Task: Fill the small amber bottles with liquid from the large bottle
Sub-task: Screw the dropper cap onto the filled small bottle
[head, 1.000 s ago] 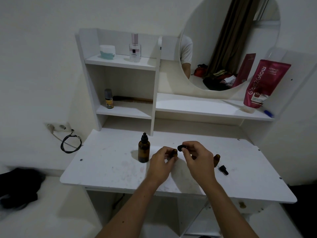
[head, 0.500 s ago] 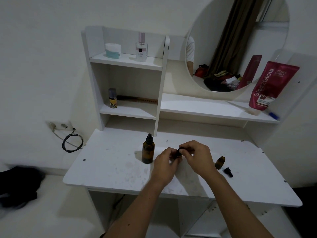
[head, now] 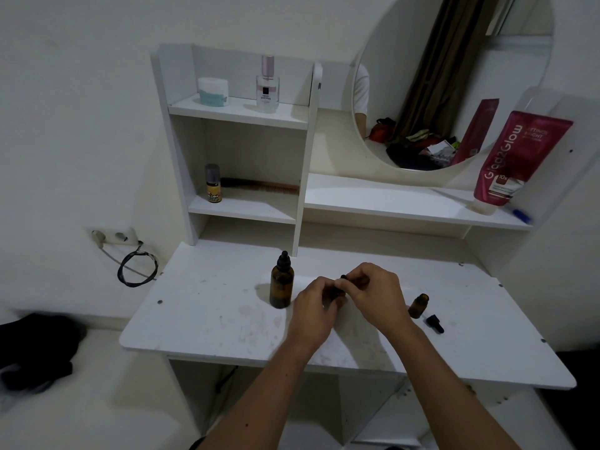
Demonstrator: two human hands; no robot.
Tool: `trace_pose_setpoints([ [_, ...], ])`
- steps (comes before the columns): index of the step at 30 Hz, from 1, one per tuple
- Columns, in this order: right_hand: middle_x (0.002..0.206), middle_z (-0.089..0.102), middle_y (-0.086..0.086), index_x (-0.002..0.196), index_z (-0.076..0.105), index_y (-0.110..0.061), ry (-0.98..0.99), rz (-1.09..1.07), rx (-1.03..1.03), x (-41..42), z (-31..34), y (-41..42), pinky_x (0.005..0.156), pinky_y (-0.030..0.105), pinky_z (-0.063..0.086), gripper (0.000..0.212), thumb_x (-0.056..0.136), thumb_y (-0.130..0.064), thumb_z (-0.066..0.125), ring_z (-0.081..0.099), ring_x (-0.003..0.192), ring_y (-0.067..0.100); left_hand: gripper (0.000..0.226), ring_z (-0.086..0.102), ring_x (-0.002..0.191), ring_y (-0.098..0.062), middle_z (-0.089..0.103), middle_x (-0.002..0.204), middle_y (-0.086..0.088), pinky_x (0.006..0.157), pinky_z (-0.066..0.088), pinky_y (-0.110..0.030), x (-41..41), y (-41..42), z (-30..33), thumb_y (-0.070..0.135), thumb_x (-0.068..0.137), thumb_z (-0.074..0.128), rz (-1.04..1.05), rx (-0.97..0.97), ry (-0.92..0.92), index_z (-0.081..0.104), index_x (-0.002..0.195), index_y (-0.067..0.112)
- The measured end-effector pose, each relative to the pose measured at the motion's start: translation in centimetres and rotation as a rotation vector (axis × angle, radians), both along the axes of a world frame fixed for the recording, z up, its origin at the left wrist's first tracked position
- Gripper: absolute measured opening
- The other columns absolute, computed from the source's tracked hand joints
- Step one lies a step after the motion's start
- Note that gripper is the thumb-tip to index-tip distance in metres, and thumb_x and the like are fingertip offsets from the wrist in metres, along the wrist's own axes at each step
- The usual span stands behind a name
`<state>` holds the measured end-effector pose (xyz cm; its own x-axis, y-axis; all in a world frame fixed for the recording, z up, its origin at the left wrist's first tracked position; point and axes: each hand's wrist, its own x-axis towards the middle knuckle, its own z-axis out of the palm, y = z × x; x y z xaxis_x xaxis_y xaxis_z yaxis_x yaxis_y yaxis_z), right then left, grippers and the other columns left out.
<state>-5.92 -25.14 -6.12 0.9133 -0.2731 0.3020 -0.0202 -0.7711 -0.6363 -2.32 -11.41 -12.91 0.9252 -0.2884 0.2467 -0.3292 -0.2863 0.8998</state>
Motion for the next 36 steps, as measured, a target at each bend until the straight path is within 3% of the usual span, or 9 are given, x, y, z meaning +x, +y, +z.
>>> trace_pose_setpoints([
  [3, 0.09, 0.07, -0.012, 0.097, 0.072, -0.023, -0.001, 0.009, -0.006, -0.18, 0.13, -0.21, 0.073, 0.018, 0.055, 0.027, 0.081, -0.041, 0.084, 0.067, 0.079, 0.002, 0.019, 0.066, 0.098, 0.0, 0.07, 0.106, 0.015, 0.088, 0.056, -0.019, -0.01, -0.06, 0.04, 0.023, 0.094, 0.07, 0.003, -0.001, 0.009, 0.064, 0.112, 0.025],
  [6, 0.111, 0.071, -0.01, 0.119, 0.07, -0.023, 0.014, 0.099, -0.008, -0.42, -0.02, -0.25, 0.088, 0.026, 0.059, 0.034, 0.086, -0.028, 0.081, 0.069, 0.092, 0.004, 0.018, 0.066, 0.097, -0.001, 0.071, 0.106, 0.014, 0.088, 0.055, -0.019, -0.06, -0.04, 0.3, 0.024, 0.095, 0.069, 0.014, 0.005, 0.003, 0.065, 0.113, 0.023],
  [9, 0.107, 0.075, -0.005, 0.116, 0.073, -0.019, 0.014, 0.117, -0.078, -0.34, -0.05, 0.06, 0.091, 0.033, 0.06, 0.027, 0.089, -0.02, 0.078, 0.07, 0.09, 0.007, 0.018, 0.065, 0.098, -0.001, 0.071, 0.105, 0.014, 0.088, 0.055, -0.018, -0.03, 0.01, 0.27, 0.024, 0.095, 0.069, 0.014, 0.012, -0.007, 0.065, 0.113, 0.022],
  [13, 0.096, 0.071, -0.006, 0.111, 0.073, -0.021, 0.002, 0.047, -0.13, -0.33, 0.31, 0.05, 0.08, 0.029, 0.059, 0.035, 0.084, -0.04, 0.081, 0.066, 0.08, 0.006, 0.016, 0.065, 0.098, -0.001, 0.07, 0.105, 0.015, 0.086, 0.055, -0.018, -0.12, 0.01, 0.29, 0.023, 0.095, 0.069, 0.007, 0.014, -0.006, 0.064, 0.111, 0.023],
  [19, 0.106, 0.076, -0.004, 0.118, 0.074, -0.018, -0.004, 0.105, -0.101, -0.44, 0.5, 0.07, 0.09, 0.034, 0.06, 0.028, 0.09, -0.018, 0.076, 0.07, 0.088, 0.007, 0.019, 0.065, 0.101, 0.002, 0.071, 0.109, 0.014, 0.087, 0.049, -0.008, -0.24, 0.04, 0.6, 0.022, 0.095, 0.069, 0.01, 0.003, -0.002, 0.065, 0.114, 0.021],
  [22, 0.09, 0.073, -0.006, 0.11, 0.074, -0.019, 0.033, 0.017, -0.136, -0.35, 0.64, 0.01, 0.083, 0.033, 0.06, 0.034, 0.084, -0.04, 0.081, 0.067, 0.08, 0.008, 0.016, 0.066, 0.098, -0.001, 0.071, 0.106, 0.013, 0.086, 0.053, -0.013, -0.3, 0.08, 0.55, 0.022, 0.095, 0.069, 0.016, -0.001, 0.004, 0.065, 0.111, 0.021],
  [28, 0.116, 0.074, -0.003, 0.126, 0.07, -0.019, 0.054, 0.113, -0.11, -0.46, 0.37, 0.14, 0.095, 0.031, 0.058, 0.035, 0.091, -0.017, 0.074, 0.068, 0.09, 0.004, 0.018, 0.066, 0.102, -0.003, 0.071, 0.109, 0.011, 0.092, 0.054, -0.017, -0.3, 0.01, 0.63, 0.02, 0.097, 0.067, 0.013, 0.003, -0.002, 0.065, 0.115, 0.02],
  [33, 0.091, 0.073, -0.005, 0.114, 0.074, -0.02, 0.083, -0.011, -0.174, -0.23, 0.3, 0.37, 0.077, 0.023, 0.052, 0.039, 0.083, -0.044, 0.08, 0.064, 0.078, 0.007, 0.016, 0.066, 0.096, -0.004, 0.071, 0.105, 0.01, 0.085, 0.056, -0.019, -0.45, 0.18, 0.77, 0.02, 0.097, 0.066, 0.018, 0.016, -0.002, 0.064, 0.112, 0.02],
  [36, 0.11, 0.071, -0.004, 0.124, 0.07, -0.02, 0.08, 0.038, -0.118, -0.29, 0.06, 0.25, 0.088, 0.029, 0.057, 0.04, 0.088, -0.035, 0.077, 0.066, 0.084, 0.006, 0.017, 0.066, 0.099, -0.004, 0.071, 0.108, 0.01, 0.088, 0.055, -0.018, -0.41, 0.1, 0.88, 0.021, 0.097, 0.066, 0.023, 0.02, 0.008, 0.063, 0.113, 0.019],
])
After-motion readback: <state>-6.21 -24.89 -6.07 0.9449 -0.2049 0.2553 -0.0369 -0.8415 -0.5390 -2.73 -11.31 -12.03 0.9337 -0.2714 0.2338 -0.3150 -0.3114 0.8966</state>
